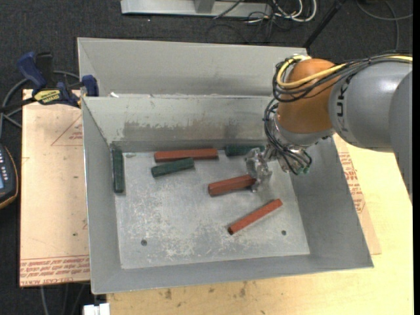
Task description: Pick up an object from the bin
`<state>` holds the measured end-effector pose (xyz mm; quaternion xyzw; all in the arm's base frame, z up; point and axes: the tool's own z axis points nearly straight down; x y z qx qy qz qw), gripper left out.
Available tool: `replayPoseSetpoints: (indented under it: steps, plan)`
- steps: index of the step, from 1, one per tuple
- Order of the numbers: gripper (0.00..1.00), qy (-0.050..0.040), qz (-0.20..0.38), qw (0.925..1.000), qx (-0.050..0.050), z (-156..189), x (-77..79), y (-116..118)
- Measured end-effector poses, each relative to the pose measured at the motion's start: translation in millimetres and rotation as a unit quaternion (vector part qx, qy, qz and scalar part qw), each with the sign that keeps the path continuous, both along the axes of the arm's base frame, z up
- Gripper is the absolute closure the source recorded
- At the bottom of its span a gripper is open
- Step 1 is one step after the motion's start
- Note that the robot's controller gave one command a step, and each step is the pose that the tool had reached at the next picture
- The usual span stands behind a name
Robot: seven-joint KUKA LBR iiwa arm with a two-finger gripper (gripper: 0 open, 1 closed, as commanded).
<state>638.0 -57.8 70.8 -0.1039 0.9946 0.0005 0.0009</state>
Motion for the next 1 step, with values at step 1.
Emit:
replayPoseSetpoints:
  steps: [1]
  plan:
    - [1.00, -0.0058, -0.022, 0.9997, 0.000, 159.5, -0.3, 10.1]
